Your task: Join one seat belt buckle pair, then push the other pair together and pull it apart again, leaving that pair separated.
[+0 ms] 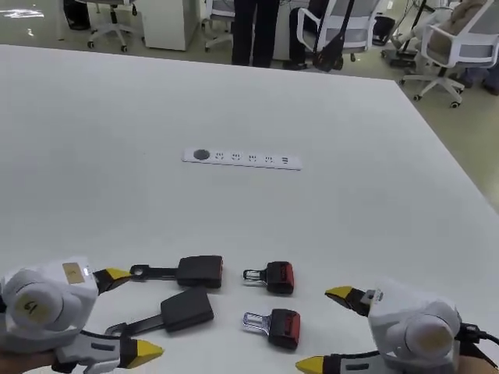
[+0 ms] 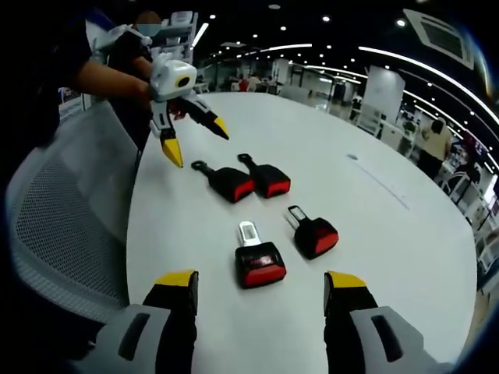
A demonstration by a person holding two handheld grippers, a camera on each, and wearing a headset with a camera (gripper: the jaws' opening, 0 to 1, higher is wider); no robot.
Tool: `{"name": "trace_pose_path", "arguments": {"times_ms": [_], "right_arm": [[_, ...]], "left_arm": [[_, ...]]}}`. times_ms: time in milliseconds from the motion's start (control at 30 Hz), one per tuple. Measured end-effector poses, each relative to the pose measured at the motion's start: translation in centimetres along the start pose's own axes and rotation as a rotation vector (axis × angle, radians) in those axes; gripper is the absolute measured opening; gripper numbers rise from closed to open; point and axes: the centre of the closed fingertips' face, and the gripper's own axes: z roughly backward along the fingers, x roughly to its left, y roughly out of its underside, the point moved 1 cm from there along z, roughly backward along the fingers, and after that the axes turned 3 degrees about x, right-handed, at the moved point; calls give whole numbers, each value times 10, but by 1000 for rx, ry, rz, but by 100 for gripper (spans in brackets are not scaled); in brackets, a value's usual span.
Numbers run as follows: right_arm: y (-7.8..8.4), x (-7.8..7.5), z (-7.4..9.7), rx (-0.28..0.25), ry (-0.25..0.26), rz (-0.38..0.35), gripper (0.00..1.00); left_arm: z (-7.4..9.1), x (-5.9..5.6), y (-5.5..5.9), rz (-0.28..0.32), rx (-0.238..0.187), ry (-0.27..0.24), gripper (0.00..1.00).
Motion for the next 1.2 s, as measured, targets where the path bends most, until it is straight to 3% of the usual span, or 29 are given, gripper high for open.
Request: {"name": "trace_pose_path", "arguments": {"times_ms": [333, 533, 1033, 1200], "right_arm": [[6, 0, -11, 58, -50, 43, 50], [8, 1, -17, 82, -74, 66, 42], [9, 0, -41, 144, -141, 144, 35], [11, 2, -45, 168, -164, 167, 35]], "left_arm": [[-21, -6, 1, -29, 90, 79, 60], [-31, -6, -3, -59, 142, 99, 53], [-50, -4, 3, -118, 241, 150, 44], [-52, -3, 4, -134, 251, 163, 43]]}}
